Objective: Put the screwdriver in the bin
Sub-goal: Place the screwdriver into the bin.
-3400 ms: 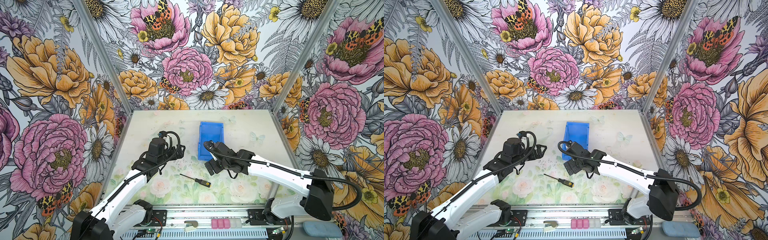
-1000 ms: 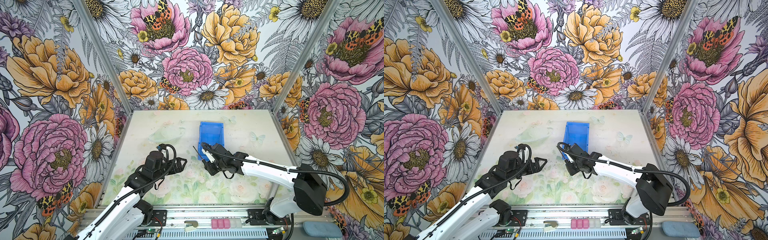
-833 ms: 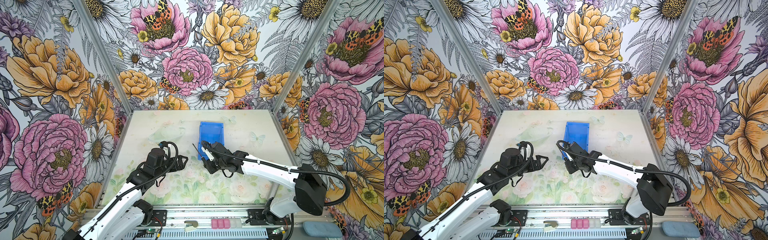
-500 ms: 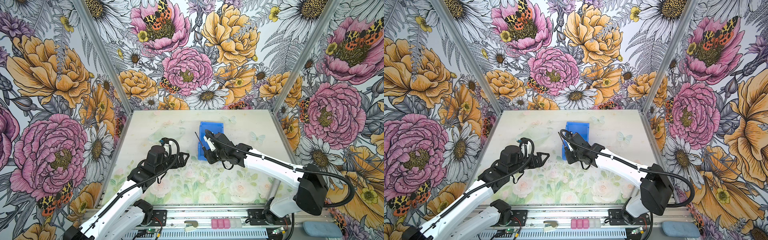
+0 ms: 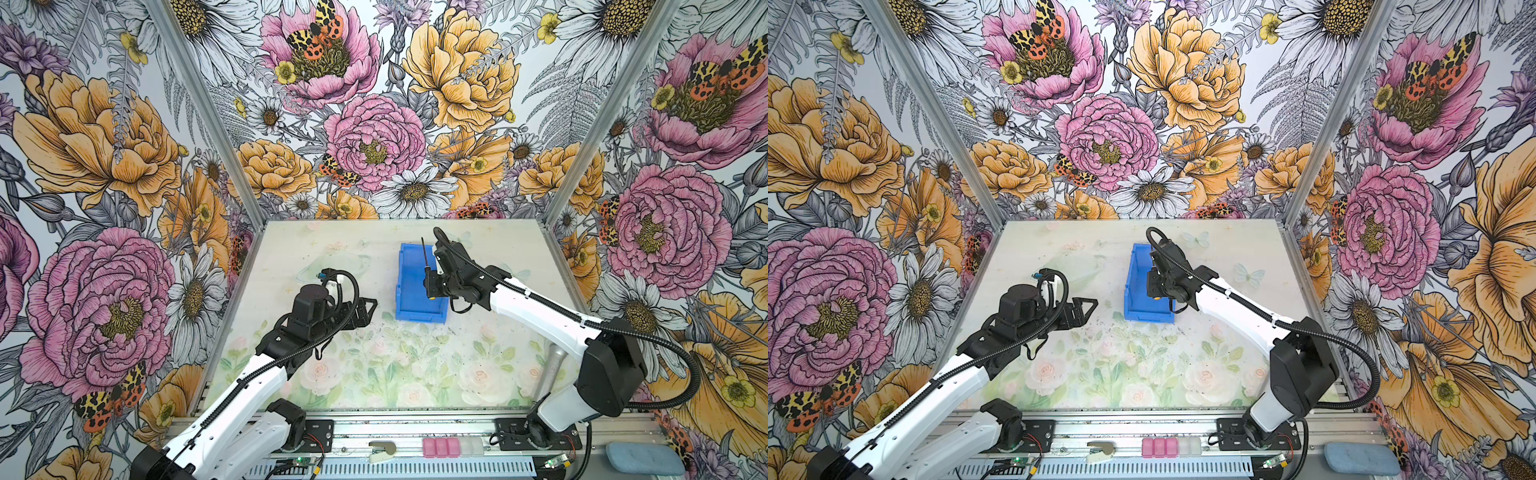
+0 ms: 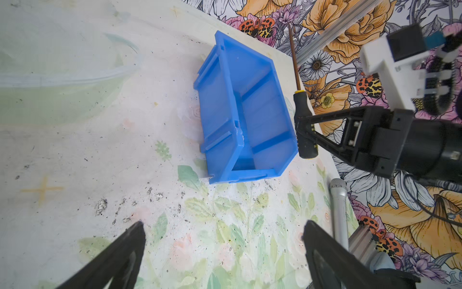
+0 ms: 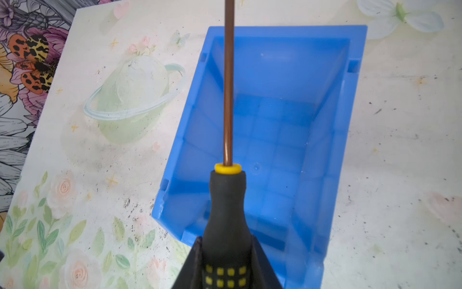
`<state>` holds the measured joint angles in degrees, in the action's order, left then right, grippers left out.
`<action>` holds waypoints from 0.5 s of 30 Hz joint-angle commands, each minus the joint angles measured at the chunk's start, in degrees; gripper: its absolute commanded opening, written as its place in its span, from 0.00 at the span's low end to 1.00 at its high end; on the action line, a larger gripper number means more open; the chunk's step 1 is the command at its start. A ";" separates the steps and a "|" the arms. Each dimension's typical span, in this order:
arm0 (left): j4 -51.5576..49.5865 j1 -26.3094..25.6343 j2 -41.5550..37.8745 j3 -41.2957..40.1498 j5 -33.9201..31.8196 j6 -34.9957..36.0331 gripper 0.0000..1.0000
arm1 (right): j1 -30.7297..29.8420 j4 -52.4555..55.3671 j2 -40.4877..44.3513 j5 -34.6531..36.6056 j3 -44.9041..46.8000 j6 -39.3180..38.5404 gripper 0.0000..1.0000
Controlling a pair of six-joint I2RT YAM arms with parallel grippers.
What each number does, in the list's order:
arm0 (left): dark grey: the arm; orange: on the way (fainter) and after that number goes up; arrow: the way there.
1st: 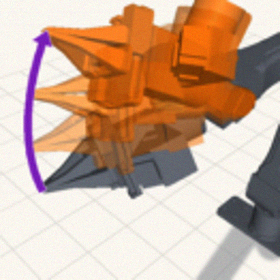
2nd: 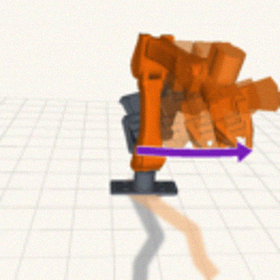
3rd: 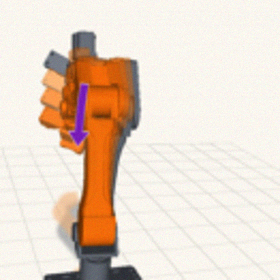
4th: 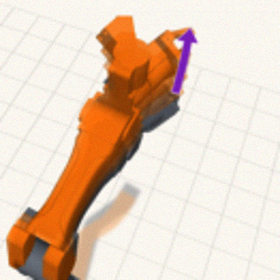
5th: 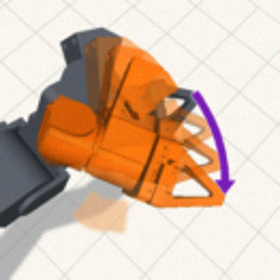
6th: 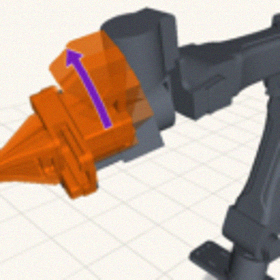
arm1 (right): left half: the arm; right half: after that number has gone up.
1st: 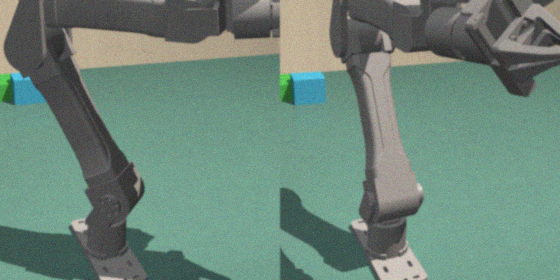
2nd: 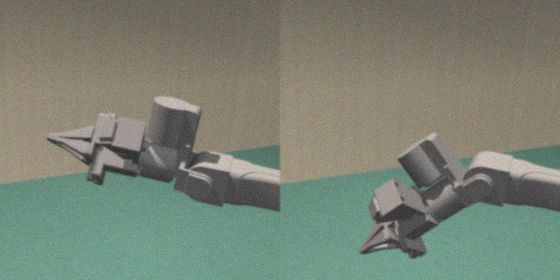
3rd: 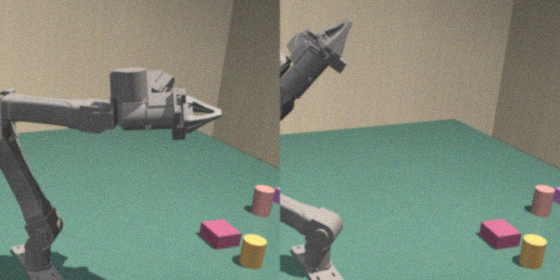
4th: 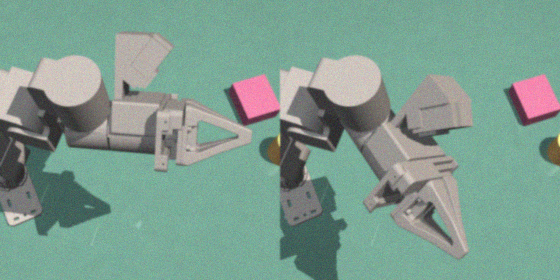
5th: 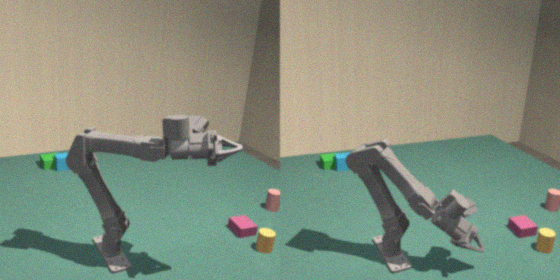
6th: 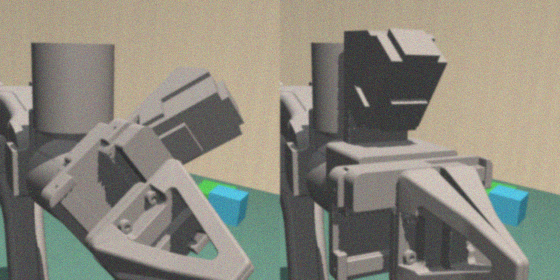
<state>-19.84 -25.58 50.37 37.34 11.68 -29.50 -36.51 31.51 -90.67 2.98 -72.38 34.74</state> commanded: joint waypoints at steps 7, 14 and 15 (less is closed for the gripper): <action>3.05 0.97 3.12 2.55 1.52 2.08 0.99 | 1.27 0.05 -7.06 1.88 -6.79 1.99 0.00; 4.36 1.17 4.03 1.89 1.17 1.55 0.99 | 0.61 0.06 -7.73 1.08 -4.98 3.36 0.00; 4.44 1.29 4.03 1.81 1.15 1.46 0.99 | 0.48 0.05 -7.83 0.90 -4.80 3.40 0.00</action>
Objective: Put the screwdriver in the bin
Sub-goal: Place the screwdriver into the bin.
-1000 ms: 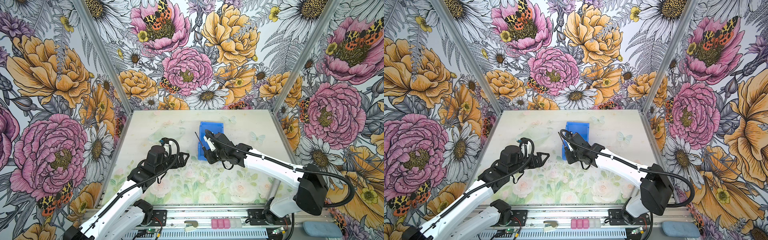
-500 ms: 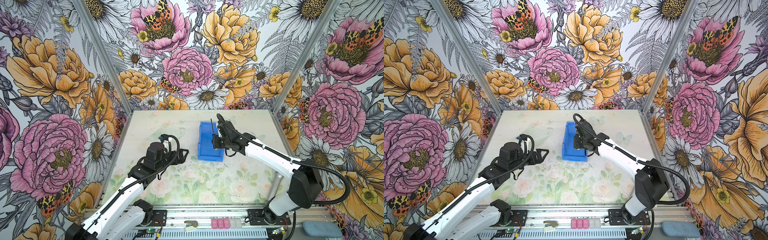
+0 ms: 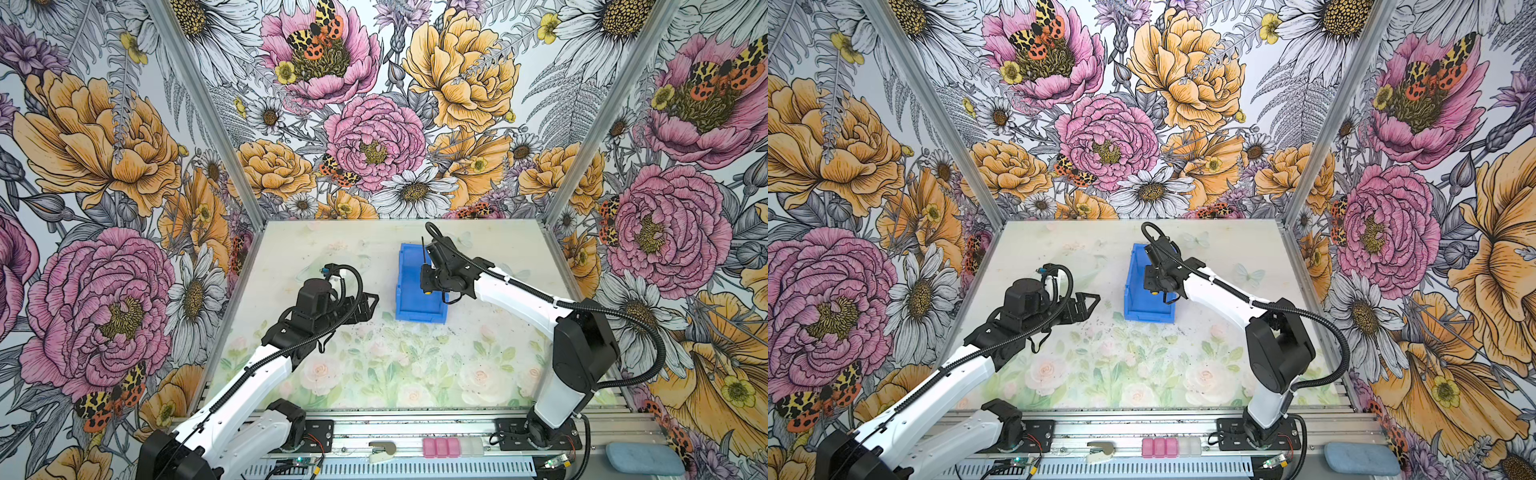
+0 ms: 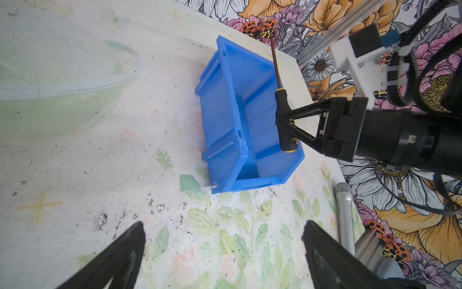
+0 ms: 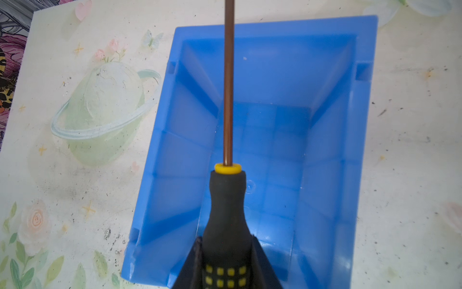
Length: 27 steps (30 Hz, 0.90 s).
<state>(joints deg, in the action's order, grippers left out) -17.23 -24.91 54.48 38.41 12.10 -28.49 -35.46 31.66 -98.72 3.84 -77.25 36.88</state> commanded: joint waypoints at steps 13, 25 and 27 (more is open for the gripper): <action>1.97 1.33 -0.67 -0.70 1.51 0.50 0.99 | -2.86 -0.25 -4.65 -1.05 0.84 1.76 0.00; 1.85 2.67 -2.09 -1.67 2.52 0.89 0.98 | -3.47 -2.12 -7.24 -0.19 2.28 1.83 0.01; 1.81 2.82 -2.36 -1.93 2.67 0.88 0.99 | -3.52 -2.27 -7.58 0.13 2.38 1.74 0.04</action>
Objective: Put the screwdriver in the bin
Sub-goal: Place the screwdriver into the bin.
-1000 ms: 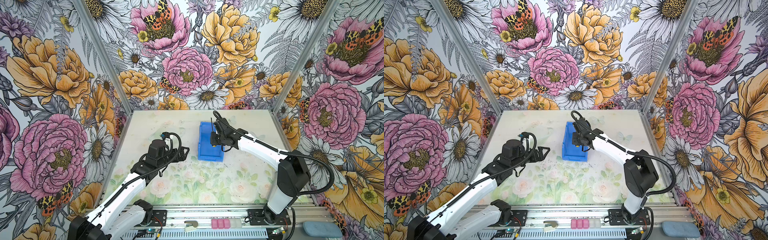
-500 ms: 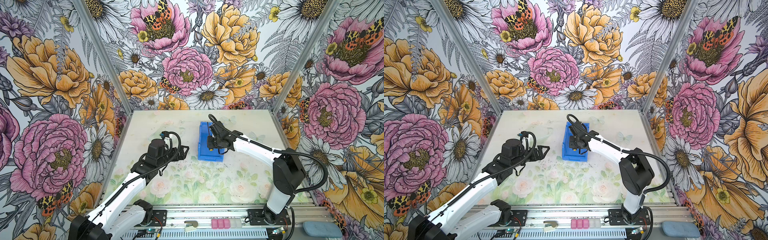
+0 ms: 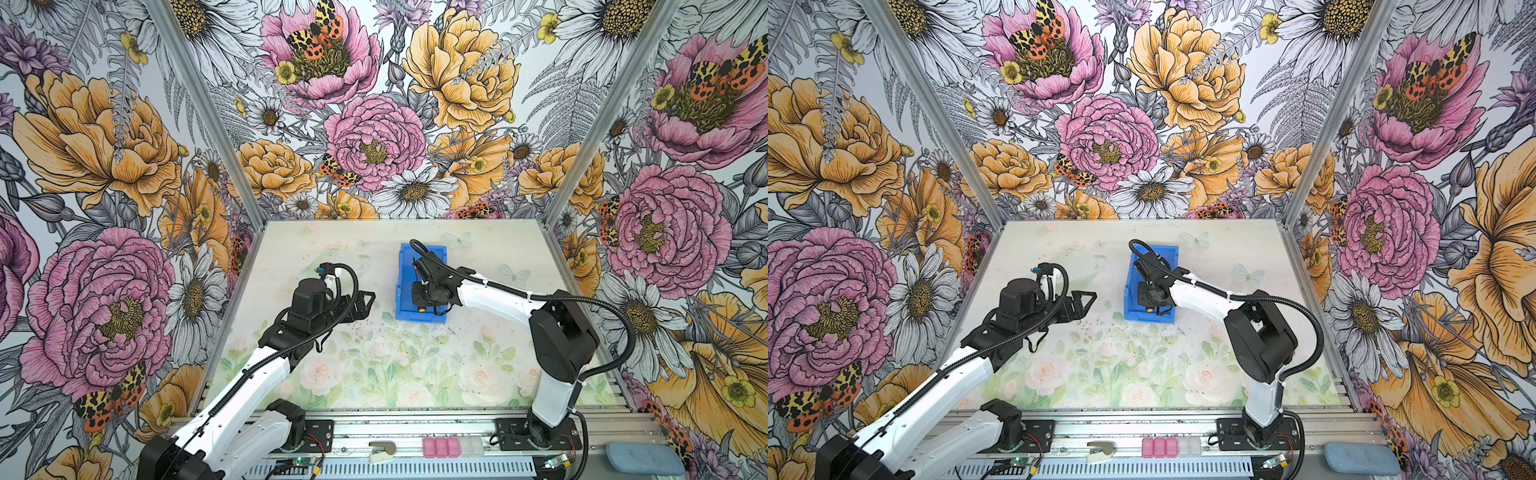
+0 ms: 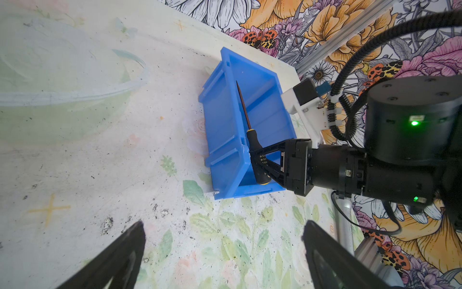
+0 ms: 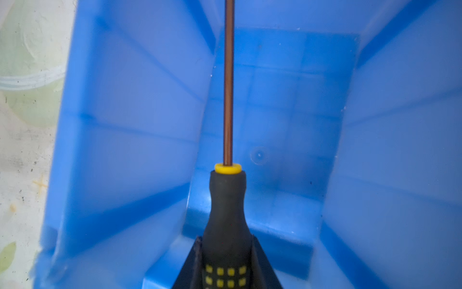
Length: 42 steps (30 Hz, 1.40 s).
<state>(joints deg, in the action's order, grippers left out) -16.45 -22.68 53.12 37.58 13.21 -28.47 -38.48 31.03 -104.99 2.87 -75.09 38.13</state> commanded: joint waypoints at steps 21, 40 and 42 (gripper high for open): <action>-0.85 0.81 -4.44 -1.74 0.32 0.49 0.99 | -3.42 -1.63 2.97 6.45 -1.55 -1.03 0.44; -9.62 11.49 -5.61 1.27 -19.02 0.81 0.99 | 0.26 -0.62 25.76 18.27 7.50 -11.66 0.99; -10.28 12.36 -4.78 2.08 -23.50 1.07 0.99 | 1.82 -0.70 28.85 20.42 9.95 -12.14 0.99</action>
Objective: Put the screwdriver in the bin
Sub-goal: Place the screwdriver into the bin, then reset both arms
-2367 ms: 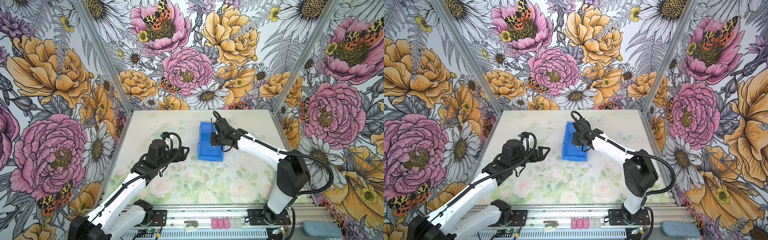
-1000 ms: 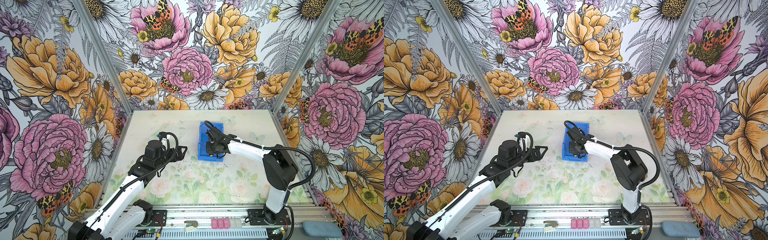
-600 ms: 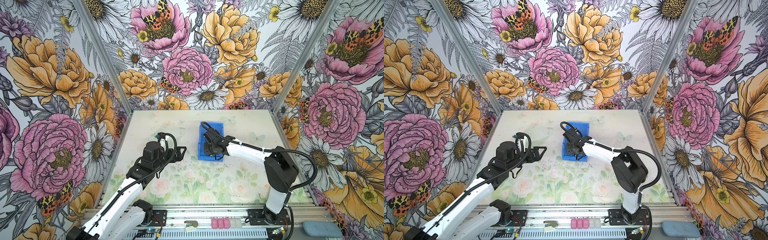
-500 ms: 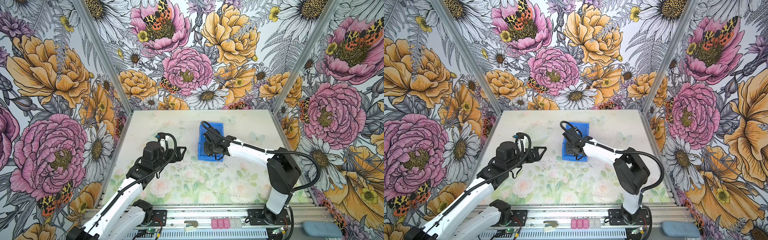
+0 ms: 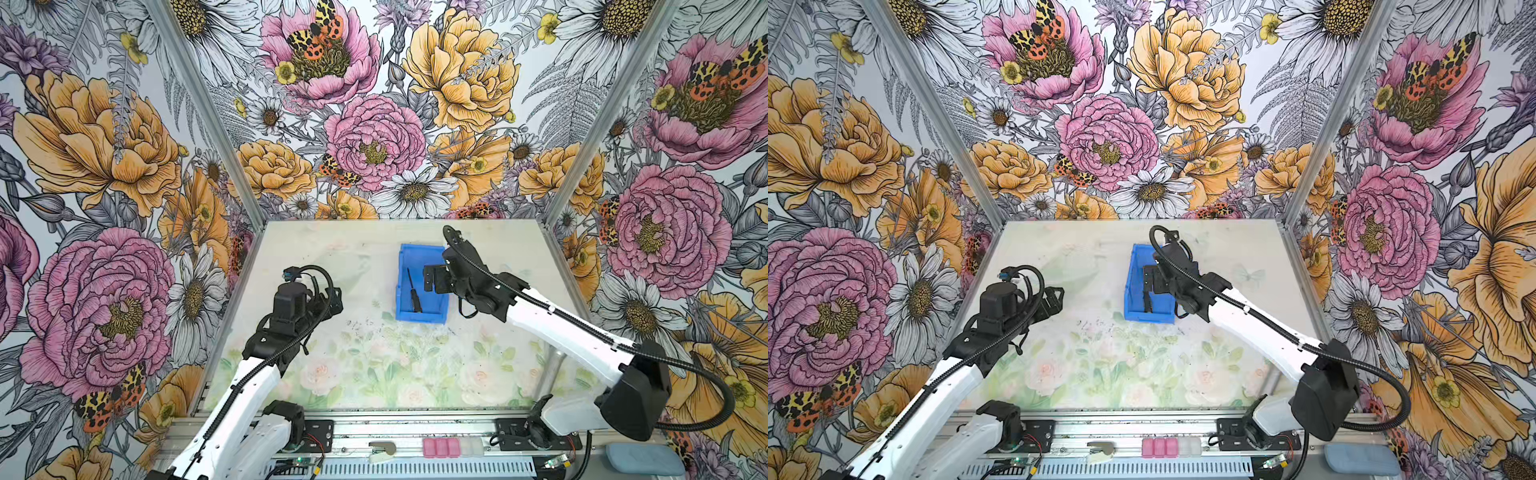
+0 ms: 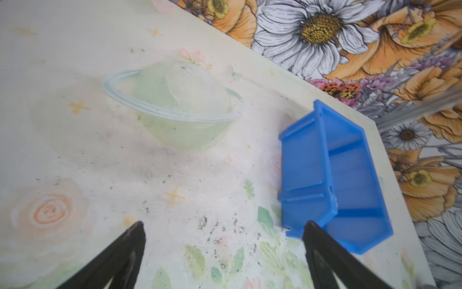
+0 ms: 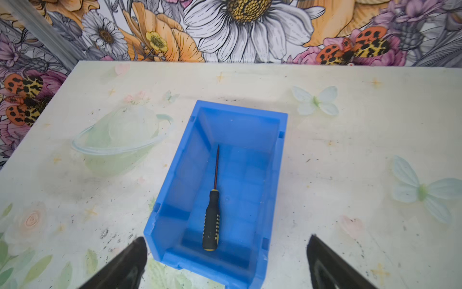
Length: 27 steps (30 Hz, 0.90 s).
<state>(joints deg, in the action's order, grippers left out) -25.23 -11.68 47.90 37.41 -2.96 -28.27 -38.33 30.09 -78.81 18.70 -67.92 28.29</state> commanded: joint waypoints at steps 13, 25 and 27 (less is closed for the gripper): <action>19.02 6.23 6.45 -4.40 -19.17 14.45 0.99 | 14.91 -7.81 15.28 15.28 22.09 0.72 1.00; 41.54 10.20 17.38 -8.66 -16.11 23.69 0.99 | 30.21 -42.44 11.97 4.30 37.82 -19.45 1.00; 46.40 10.19 18.97 -9.98 -16.06 25.08 0.99 | 32.78 -45.48 9.13 1.79 37.64 -20.96 0.99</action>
<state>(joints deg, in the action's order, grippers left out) 11.35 -1.85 65.52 29.23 -19.73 -7.07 -7.81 -6.24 -67.26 25.69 -28.58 13.28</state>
